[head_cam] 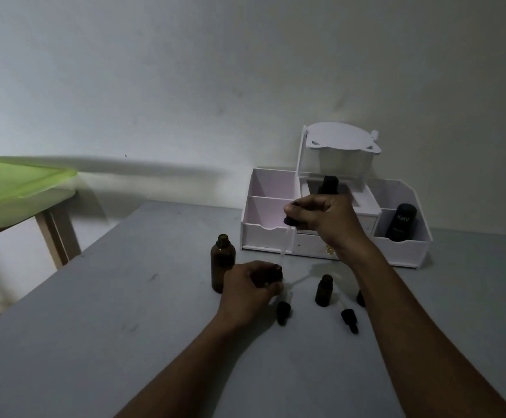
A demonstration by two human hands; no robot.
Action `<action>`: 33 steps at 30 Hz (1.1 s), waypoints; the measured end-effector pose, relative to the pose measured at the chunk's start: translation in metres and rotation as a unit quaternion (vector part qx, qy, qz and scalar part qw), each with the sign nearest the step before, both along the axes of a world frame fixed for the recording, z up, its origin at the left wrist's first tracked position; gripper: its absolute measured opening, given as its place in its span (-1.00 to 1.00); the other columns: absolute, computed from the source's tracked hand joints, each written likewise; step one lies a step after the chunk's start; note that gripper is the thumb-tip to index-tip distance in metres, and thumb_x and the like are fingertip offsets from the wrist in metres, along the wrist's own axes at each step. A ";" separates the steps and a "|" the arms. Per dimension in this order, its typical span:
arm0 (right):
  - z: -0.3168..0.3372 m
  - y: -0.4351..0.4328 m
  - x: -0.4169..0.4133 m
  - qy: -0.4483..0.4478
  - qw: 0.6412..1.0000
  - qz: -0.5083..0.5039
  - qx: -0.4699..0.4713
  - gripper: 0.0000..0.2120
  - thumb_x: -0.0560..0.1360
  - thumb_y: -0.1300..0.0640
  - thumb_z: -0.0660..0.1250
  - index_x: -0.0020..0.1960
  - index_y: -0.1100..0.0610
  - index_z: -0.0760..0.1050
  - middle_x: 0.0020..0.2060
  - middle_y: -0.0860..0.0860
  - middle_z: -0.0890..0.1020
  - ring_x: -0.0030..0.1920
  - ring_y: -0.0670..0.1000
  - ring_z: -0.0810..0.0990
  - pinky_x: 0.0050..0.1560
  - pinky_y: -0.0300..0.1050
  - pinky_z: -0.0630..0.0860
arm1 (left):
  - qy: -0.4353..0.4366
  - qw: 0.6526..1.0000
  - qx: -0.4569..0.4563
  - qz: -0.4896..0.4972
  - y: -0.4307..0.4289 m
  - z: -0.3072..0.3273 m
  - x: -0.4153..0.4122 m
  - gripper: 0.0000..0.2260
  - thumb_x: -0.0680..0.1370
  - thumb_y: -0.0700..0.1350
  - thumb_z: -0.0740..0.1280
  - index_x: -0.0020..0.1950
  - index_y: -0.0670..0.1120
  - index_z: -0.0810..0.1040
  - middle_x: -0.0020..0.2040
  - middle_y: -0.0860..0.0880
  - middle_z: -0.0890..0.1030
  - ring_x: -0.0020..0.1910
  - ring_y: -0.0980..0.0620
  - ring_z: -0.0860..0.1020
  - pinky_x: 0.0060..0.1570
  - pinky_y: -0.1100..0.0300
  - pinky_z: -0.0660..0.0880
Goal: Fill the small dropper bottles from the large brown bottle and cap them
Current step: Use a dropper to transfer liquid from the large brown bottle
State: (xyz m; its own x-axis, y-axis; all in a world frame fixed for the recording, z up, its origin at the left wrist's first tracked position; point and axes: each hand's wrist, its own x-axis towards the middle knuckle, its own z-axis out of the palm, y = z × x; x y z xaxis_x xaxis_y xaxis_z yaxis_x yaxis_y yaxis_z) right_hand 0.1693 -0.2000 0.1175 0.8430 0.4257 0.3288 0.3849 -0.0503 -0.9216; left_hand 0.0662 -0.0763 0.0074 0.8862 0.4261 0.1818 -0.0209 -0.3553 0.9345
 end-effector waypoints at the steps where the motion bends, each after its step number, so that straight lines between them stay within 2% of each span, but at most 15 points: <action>1: -0.001 0.001 0.000 -0.003 1.000 -0.001 -0.005 -0.91 0.42 0.21 0.52 -0.09 0.19 0.69 -0.22 0.11 0.74 -0.17 0.07 0.75 0.09 0.16 0.64 | 0.002 1.000 -0.008 0.000 -0.001 0.000 0.000 -0.72 0.48 -0.22 0.48 0.17 -0.06 0.64 0.09 0.09 0.66 0.02 0.20 0.59 0.05 0.37 0.50; 4: -0.001 0.002 0.000 -0.010 1.000 -0.003 -0.010 -0.93 0.42 0.21 0.52 -0.11 0.18 0.69 -0.23 0.11 0.74 -0.18 0.07 0.75 0.09 0.17 0.64 | 0.004 1.000 -0.021 -0.002 -0.002 0.000 0.000 -0.73 0.48 -0.22 0.48 0.15 -0.04 0.64 0.06 0.12 0.65 0.00 0.21 0.60 -0.06 0.42 0.49; 7: -0.002 0.001 0.000 -0.015 1.000 -0.008 -0.004 -0.90 0.41 0.23 0.52 -0.11 0.24 0.69 -0.24 0.13 0.74 -0.20 0.09 0.75 0.07 0.14 0.65 | 0.004 1.000 -0.021 -0.002 0.000 0.000 0.000 -0.74 0.47 -0.22 0.49 0.14 -0.04 0.65 0.01 0.15 0.65 -0.02 0.26 0.59 0.08 0.34 0.52; 11: -0.002 0.002 0.001 -0.028 0.999 -0.020 0.008 -0.89 0.40 0.27 0.53 -0.13 0.31 0.67 -0.27 0.14 0.73 -0.25 0.08 0.74 -0.02 0.03 0.68 | 0.002 1.000 -0.020 0.000 0.000 -0.001 0.001 -0.74 0.48 -0.22 0.48 0.16 -0.06 0.65 -0.01 0.16 0.64 -0.05 0.28 0.58 -0.12 0.49 0.47; 18: -0.004 0.004 0.002 -0.065 0.997 -0.028 -0.002 -0.94 0.42 0.25 0.52 -0.22 0.19 0.66 -0.34 0.01 0.72 -0.28 -0.01 0.73 -0.16 -0.20 0.65 | 0.007 1.000 -0.023 0.004 -0.002 -0.001 0.000 -0.73 0.48 -0.22 0.47 0.17 -0.06 0.63 -0.03 0.20 0.61 -0.08 0.30 0.56 -0.20 0.52 0.46; 23: -0.005 0.003 0.003 -0.054 0.998 -0.031 0.001 -0.93 0.42 0.24 0.51 -0.18 0.24 0.67 -0.31 0.06 0.72 -0.27 0.02 0.74 -0.05 0.00 0.68 | 0.004 1.000 -0.019 0.006 -0.004 0.000 -0.001 -0.72 0.48 -0.23 0.48 0.17 -0.07 0.63 -0.01 0.16 0.62 -0.06 0.25 0.58 -0.18 0.53 0.47; 26: -0.004 0.000 -0.001 -0.042 0.999 -0.023 -0.012 -0.94 0.42 0.20 0.52 -0.16 0.20 0.69 -0.29 0.07 0.74 -0.22 0.04 0.74 0.03 0.10 0.66 | 0.005 1.000 -0.008 0.006 -0.004 -0.001 -0.002 -0.72 0.48 -0.22 0.47 0.19 -0.07 0.62 0.02 0.15 0.63 -0.02 0.24 0.57 0.08 0.38 0.52; 27: -0.002 0.000 -0.003 -0.044 0.999 -0.019 -0.010 -0.94 0.42 0.19 0.53 -0.15 0.19 0.69 -0.28 0.07 0.74 -0.21 0.05 0.75 0.04 0.12 0.66 | 0.003 1.000 -0.005 0.007 -0.004 -0.002 -0.003 -0.70 0.48 -0.22 0.47 0.20 -0.08 0.62 0.06 0.12 0.64 -0.01 0.24 0.57 0.10 0.38 0.50; 29: 0.004 -0.002 -0.006 -0.060 0.998 -0.020 0.002 -0.93 0.42 0.18 0.53 -0.14 0.17 0.70 -0.28 0.06 0.74 -0.20 0.06 0.74 0.04 0.13 0.66 | -0.003 1.000 0.002 0.011 -0.005 -0.002 -0.003 -0.66 0.48 -0.21 0.48 0.25 -0.08 0.59 0.15 0.06 0.63 -0.01 0.25 0.55 -0.05 0.52 0.47; 31: 0.012 -0.003 -0.011 -0.078 0.996 -0.027 0.029 -0.95 0.42 0.19 0.52 -0.13 0.16 0.70 -0.28 0.05 0.74 -0.21 0.06 0.74 0.03 0.09 0.66 | -0.006 1.000 0.017 0.014 -0.004 -0.002 -0.004 -0.59 0.48 -0.17 0.48 0.32 -0.06 0.54 0.22 0.04 0.59 -0.02 0.26 0.52 -0.19 0.54 0.45; 33: 0.020 -0.005 -0.016 -0.090 0.993 -0.038 0.071 -0.97 0.43 0.21 0.52 -0.13 0.14 0.70 -0.27 0.05 0.74 -0.21 0.06 0.74 -0.01 0.03 0.67 | -0.003 0.998 0.068 0.020 -0.002 -0.001 -0.011 -0.55 0.49 -0.11 0.48 0.36 -0.03 0.51 0.27 0.04 0.55 0.05 0.23 0.50 -0.11 0.47 0.45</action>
